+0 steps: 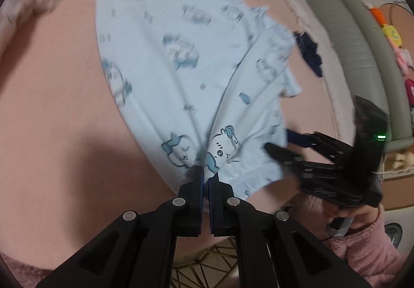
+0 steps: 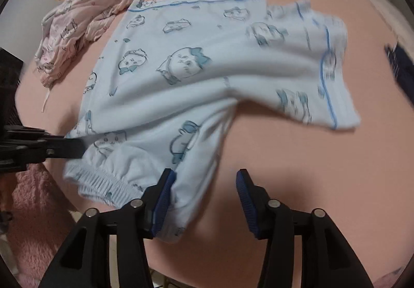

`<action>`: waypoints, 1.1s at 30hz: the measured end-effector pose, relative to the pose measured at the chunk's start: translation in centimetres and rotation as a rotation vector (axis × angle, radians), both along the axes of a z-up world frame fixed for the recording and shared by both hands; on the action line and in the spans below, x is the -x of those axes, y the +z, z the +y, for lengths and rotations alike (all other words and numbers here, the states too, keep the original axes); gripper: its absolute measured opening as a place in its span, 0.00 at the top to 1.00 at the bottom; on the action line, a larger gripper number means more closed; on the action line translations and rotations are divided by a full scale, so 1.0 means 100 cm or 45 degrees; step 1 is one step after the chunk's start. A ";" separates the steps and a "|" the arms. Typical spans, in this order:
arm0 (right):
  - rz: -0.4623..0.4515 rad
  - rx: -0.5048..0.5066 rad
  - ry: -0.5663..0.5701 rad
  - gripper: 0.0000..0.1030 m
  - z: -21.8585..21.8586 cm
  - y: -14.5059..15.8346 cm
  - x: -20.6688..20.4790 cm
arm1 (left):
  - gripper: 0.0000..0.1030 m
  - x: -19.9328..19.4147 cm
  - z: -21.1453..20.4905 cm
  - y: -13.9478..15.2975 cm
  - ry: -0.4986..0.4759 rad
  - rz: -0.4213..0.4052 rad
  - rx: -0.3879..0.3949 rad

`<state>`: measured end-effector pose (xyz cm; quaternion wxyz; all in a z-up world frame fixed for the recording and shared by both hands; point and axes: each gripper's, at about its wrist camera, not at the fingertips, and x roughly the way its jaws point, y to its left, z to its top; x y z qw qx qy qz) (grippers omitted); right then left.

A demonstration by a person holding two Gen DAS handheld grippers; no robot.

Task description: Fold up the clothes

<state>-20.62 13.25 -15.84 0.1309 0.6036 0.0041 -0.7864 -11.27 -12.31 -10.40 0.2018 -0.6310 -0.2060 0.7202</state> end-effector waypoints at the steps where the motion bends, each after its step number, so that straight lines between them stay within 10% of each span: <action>1: -0.001 0.036 -0.020 0.51 0.007 0.001 -0.001 | 0.98 0.001 0.004 -0.001 -0.001 0.004 0.005; 13: 0.223 0.095 0.108 0.47 0.007 0.051 -0.034 | 0.98 0.030 0.002 0.073 0.167 0.171 -0.353; 22: 0.321 -0.095 0.207 0.47 -0.041 0.034 -0.027 | 0.98 0.031 0.010 0.068 0.177 0.175 -0.303; 33: 0.151 -0.166 0.082 0.37 0.025 0.004 -0.025 | 0.98 0.027 0.020 0.009 -0.019 0.018 0.077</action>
